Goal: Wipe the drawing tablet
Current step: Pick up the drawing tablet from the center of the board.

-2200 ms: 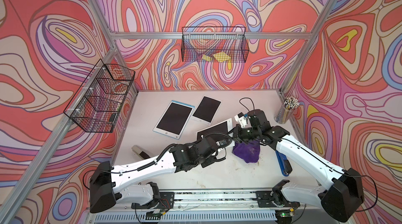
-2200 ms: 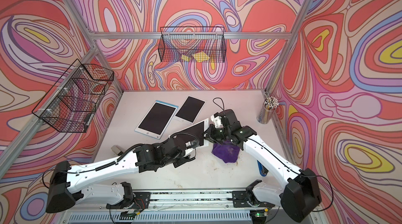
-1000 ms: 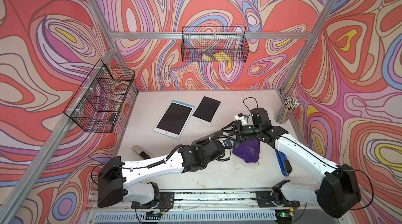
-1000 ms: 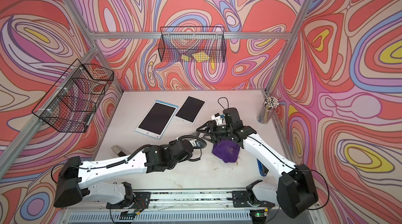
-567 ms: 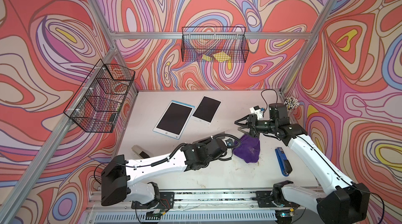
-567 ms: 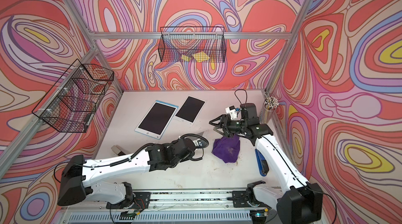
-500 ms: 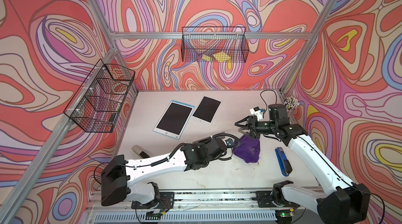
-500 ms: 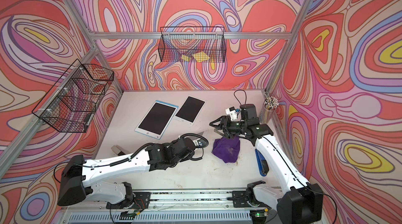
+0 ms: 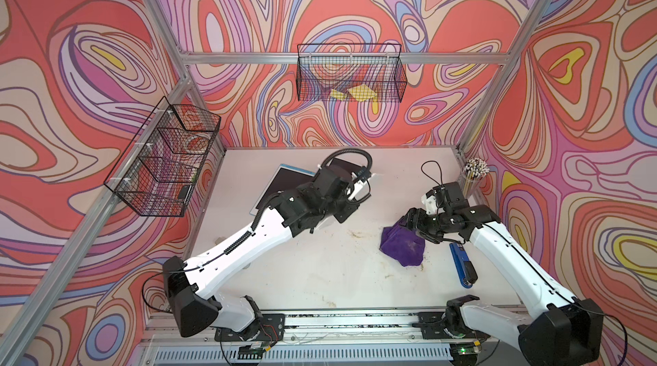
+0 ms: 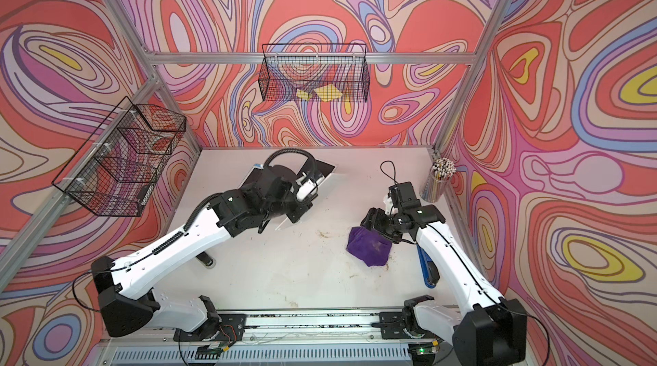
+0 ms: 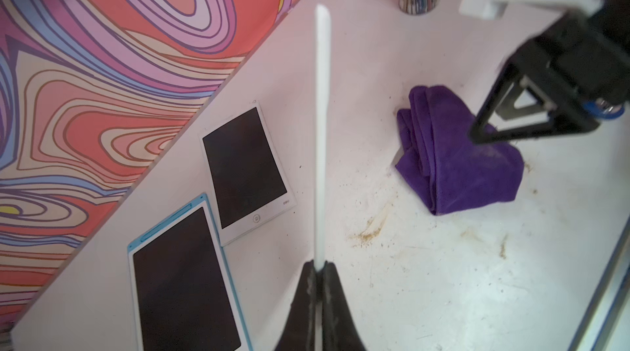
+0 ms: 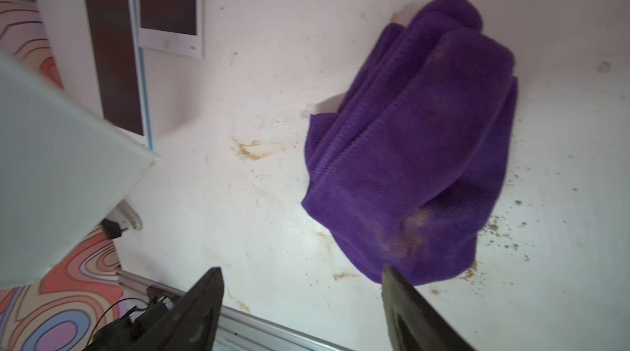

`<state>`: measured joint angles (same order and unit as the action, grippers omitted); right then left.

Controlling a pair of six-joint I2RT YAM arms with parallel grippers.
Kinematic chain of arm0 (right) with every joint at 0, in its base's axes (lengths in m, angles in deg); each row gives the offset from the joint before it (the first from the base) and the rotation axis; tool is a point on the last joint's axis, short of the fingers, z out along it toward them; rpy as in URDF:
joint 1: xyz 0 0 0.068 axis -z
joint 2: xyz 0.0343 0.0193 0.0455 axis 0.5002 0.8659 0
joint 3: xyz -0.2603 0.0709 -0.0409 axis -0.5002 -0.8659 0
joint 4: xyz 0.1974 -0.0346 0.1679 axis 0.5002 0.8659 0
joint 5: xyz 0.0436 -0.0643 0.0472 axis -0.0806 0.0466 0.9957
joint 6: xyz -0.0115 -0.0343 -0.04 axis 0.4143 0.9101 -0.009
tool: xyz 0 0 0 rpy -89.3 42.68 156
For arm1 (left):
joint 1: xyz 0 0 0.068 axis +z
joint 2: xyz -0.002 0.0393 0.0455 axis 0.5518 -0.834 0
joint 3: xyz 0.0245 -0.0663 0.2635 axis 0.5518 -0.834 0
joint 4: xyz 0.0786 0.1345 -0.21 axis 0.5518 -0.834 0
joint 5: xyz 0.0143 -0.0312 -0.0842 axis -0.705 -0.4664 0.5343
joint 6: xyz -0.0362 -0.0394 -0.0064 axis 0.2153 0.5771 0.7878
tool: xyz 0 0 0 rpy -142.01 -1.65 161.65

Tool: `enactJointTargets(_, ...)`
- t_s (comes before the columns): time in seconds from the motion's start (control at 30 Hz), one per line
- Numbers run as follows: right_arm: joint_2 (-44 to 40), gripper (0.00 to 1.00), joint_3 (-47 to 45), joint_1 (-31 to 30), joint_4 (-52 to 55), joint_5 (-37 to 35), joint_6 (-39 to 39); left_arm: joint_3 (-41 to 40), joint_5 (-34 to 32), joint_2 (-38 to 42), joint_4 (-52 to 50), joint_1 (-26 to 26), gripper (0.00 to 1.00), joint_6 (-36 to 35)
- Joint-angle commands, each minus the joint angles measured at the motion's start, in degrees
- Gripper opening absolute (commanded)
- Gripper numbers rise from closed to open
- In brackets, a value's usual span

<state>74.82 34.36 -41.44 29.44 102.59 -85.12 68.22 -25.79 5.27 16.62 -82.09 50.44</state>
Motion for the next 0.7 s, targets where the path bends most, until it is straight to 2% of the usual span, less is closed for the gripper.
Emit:
enactJointTargets(0.0, 0.74, 0.78, -2.17, 0.13, 1.08, -7.89, 1.99, 1.83, 17.30, -1.11, -3.65, 5.35, 0.00, 10.33)
enactJointTargets(0.1, 1.23, 0.79, -4.12, 0.05, -0.07, -10.58, 2.35, -0.78, 28.97, -0.73, 0.83, 11.24, 0.00, 18.92)
enactJointTargets(0.3, 4.03, 0.81, -4.82, 0.03, -2.30, -14.15, 1.91, -10.11, 44.29, -0.11, 12.61, 18.30, 0.00, 34.63)
enactJointTargets(0.47, 8.96, 0.81, -5.85, -1.20, -6.87, -13.79, 0.92, -21.61, 49.71, 1.30, 23.98, 21.41, 0.00, 43.32)
enactJointTargets(0.67, 15.64, 0.81, -4.51, -5.13, -9.67, -15.93, -0.01, -33.66, 50.60, 2.39, 33.41, 24.90, 0.00, 50.18)
